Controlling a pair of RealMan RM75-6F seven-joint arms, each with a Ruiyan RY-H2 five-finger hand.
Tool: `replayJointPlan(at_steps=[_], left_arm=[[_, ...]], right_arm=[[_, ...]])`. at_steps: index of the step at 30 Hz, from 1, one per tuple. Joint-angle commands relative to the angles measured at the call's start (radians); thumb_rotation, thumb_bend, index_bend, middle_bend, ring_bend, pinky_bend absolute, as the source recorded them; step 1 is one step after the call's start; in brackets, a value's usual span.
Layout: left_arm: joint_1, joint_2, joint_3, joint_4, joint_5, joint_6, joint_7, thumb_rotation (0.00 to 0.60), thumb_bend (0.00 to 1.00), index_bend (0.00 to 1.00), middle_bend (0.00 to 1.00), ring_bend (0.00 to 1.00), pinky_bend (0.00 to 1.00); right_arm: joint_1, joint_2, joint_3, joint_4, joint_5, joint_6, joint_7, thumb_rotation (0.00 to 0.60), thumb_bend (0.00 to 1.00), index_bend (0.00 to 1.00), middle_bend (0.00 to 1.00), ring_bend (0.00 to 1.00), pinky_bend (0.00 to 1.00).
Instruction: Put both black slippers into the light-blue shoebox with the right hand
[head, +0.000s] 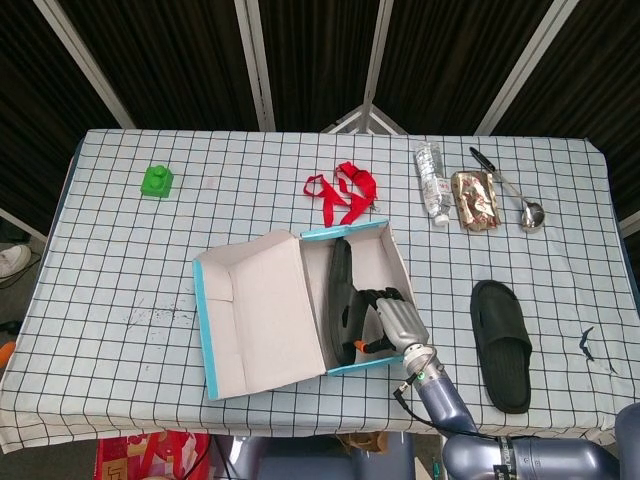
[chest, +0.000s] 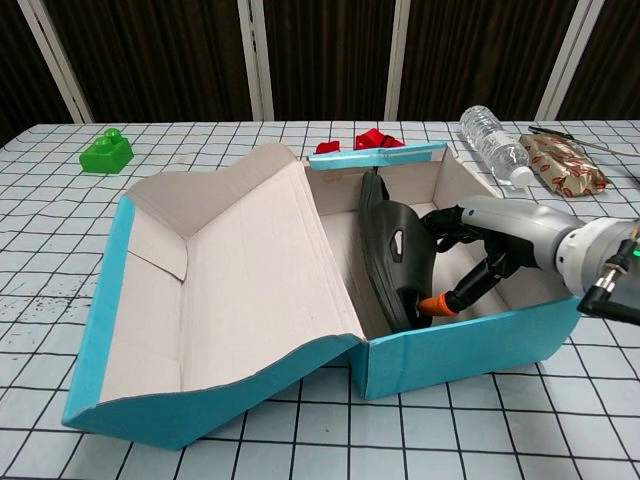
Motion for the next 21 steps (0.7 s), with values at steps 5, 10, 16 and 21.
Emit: replayJointPlan(at_steps=[5,10,16,21], left_arm=[[0.000,0.000,-0.001,0.000,-0.001,0.000,-0.001,0.600,0.22,0.01,0.00,0.00,0.02],[0.000,0.000,0.001,-0.001,0.000,-0.001,0.001,0.600,0.22,0.01,0.00,0.00,0.02],[0.000,0.001,0.001,-0.004,-0.004,-0.003,0.004,0.600,0.22,0.01,0.00,0.00,0.02],[0.001,0.002,0.002,-0.005,-0.002,-0.003,0.006,0.600,0.22,0.01,0.00,0.00,0.02]], right_arm=[[0.013,0.015,0.004,-0.015,0.027,0.003,-0.027,0.600,0.47,0.17,0.14,0.11,0.04],[0.027,0.041,0.014,-0.033,0.053,-0.004,-0.044,0.600,0.47,0.16,0.12,0.10,0.04],[0.044,0.060,0.029,-0.053,0.096,0.012,-0.068,0.600,0.46,0.13,0.08,0.07,0.03],[0.063,0.056,0.035,-0.062,0.139,0.022,-0.091,0.600,0.46,0.10,0.06,0.06,0.02]])
